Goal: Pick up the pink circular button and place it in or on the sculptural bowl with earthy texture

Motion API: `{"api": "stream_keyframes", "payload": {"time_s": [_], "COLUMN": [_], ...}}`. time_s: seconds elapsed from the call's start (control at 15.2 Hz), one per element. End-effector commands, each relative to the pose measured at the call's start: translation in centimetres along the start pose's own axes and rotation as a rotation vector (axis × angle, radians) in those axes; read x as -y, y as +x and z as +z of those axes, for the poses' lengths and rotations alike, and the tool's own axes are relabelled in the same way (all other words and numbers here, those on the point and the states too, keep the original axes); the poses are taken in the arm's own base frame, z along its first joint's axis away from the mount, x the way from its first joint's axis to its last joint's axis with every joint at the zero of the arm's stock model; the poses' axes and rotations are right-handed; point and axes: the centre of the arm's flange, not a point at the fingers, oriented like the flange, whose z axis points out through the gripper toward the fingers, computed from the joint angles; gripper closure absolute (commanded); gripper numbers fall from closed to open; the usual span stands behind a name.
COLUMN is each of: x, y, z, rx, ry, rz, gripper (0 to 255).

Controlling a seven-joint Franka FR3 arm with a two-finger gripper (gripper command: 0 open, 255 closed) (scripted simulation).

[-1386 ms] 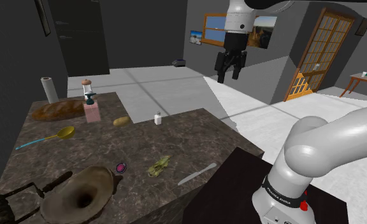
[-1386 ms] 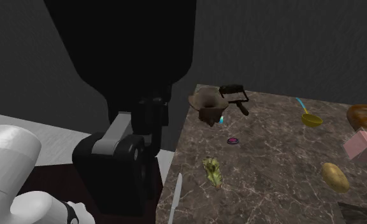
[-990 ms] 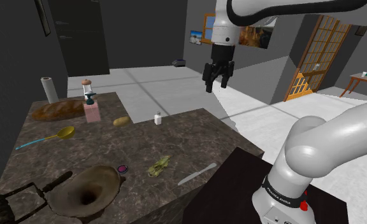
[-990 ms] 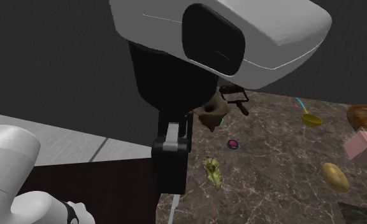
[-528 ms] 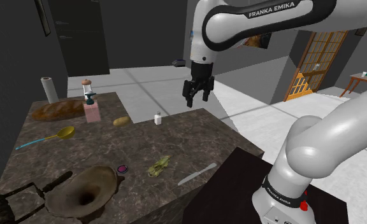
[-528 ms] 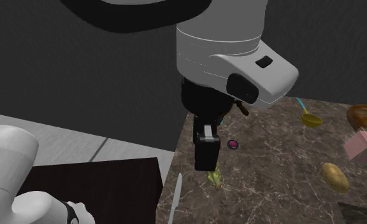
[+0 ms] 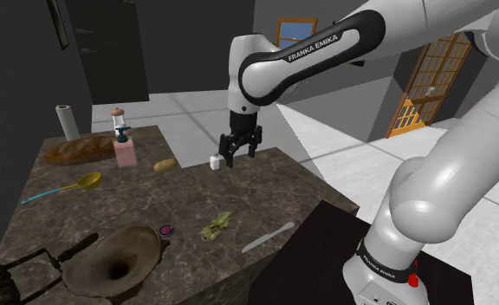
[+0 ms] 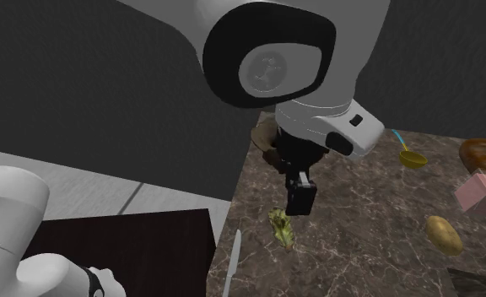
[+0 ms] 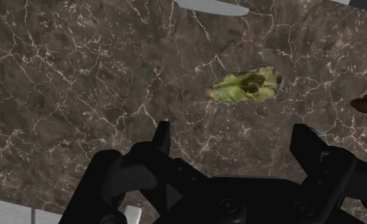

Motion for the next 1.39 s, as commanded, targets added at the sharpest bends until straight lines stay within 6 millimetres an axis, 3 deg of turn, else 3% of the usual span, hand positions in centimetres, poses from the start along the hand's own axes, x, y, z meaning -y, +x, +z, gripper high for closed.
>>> {"api": "stream_keyframes", "payload": {"time_s": [0.0, 1.32], "x": [1.5, 16.9], "y": [1.1, 12.6], "z": [1.8, 19.6], "rx": [-0.002, -0.015], "ry": [0.001, 0.008], "rz": [-0.009, -0.093], "gripper": [0, 0]}}
